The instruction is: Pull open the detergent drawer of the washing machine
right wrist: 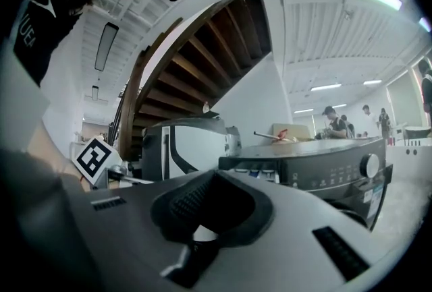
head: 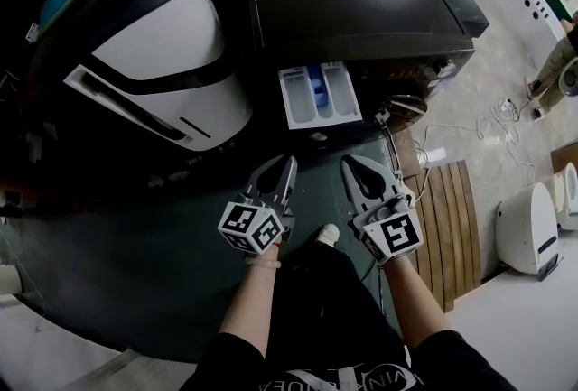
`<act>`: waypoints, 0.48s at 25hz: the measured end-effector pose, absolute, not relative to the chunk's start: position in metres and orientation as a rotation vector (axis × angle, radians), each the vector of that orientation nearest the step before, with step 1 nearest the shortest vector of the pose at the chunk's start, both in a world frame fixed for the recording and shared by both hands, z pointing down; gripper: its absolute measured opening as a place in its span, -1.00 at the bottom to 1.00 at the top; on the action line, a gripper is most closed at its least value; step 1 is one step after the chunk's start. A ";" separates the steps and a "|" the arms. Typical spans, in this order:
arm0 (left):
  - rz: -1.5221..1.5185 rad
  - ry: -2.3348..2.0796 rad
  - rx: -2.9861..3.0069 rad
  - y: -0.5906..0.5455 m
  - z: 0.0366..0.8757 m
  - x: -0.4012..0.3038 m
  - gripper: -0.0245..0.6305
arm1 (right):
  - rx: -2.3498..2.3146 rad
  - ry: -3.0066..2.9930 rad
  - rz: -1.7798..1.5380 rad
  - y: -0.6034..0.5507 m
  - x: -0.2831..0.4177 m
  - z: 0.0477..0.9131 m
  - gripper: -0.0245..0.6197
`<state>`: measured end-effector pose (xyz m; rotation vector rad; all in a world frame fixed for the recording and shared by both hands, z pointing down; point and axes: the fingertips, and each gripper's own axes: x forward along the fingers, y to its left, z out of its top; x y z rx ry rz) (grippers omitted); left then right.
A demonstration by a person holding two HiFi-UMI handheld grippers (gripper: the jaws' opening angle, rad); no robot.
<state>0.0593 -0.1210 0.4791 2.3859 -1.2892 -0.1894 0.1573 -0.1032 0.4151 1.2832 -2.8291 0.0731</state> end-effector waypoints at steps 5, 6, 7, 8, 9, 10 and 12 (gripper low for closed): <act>-0.102 -1.363 2.471 -0.117 0.446 0.051 -0.90 | 1.280 -2.837 0.046 -0.101 0.158 0.393 -0.88; -0.093 -1.376 2.481 -0.116 0.440 0.049 -0.90 | 1.279 -2.840 0.046 -0.100 0.158 0.389 -0.88; -0.088 -1.390 2.488 -0.116 0.434 0.047 -0.90 | 1.274 -2.840 0.039 -0.099 0.158 0.386 -0.88; -0.085 -1.402 2.494 -0.116 0.428 0.045 -0.90 | 1.266 -2.835 0.022 -0.099 0.158 0.384 -0.88; -0.082 -1.414 2.499 -0.116 0.423 0.043 -0.90 | 1.258 -2.831 0.007 -0.098 0.158 0.382 -0.88; -0.077 -1.423 2.505 -0.115 0.418 0.042 -0.90 | 1.254 -2.830 -0.001 -0.098 0.158 0.379 -0.88; -0.053 -1.432 2.515 -0.113 0.411 0.040 -0.90 | 1.258 -2.839 0.007 -0.097 0.158 0.371 -0.88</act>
